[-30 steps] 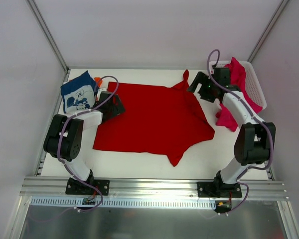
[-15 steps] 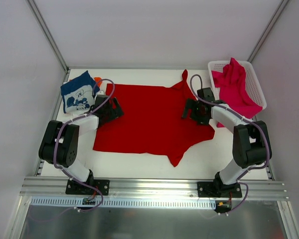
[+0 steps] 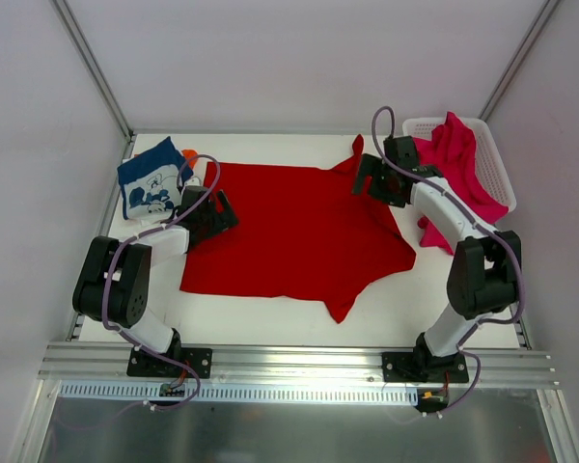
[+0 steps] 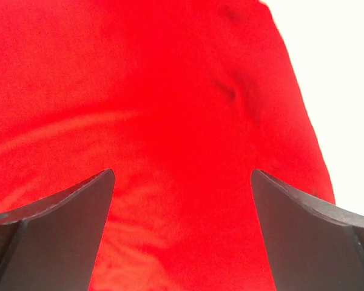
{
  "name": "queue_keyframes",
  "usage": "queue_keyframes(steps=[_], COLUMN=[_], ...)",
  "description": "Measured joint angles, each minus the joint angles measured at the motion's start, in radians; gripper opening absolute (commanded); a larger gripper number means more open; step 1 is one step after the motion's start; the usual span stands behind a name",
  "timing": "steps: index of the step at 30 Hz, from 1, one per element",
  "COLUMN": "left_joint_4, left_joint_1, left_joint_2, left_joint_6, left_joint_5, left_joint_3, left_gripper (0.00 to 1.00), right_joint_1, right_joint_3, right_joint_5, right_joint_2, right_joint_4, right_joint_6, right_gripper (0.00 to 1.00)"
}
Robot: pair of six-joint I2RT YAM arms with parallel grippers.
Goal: Fold and stack the t-shirts
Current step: Flatten out the tshirt
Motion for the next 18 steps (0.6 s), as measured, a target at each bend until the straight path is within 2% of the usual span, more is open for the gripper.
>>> queue_keyframes(steps=[4,10,18], left_joint_4=[0.008,0.01,0.008], left_joint_1=[0.0,0.0,0.006], left_joint_2=[0.0,-0.001,-0.006], left_joint_6=[0.0,0.0,0.0], left_joint_5=[0.003,0.003,0.011], left_joint_3=[-0.003,-0.003,-0.005], left_gripper=[0.99,0.99,0.99], right_joint_1=[-0.004,-0.008,-0.014], right_joint_3=[0.074,0.07,0.048], right_joint_5=[0.011,0.011,0.006], right_joint_2=[0.085,0.249,0.283], right_joint_4=[0.003,0.01,0.027], right_joint_6=[-0.03,-0.04,-0.04], right_gripper=[0.95,0.93,0.91])
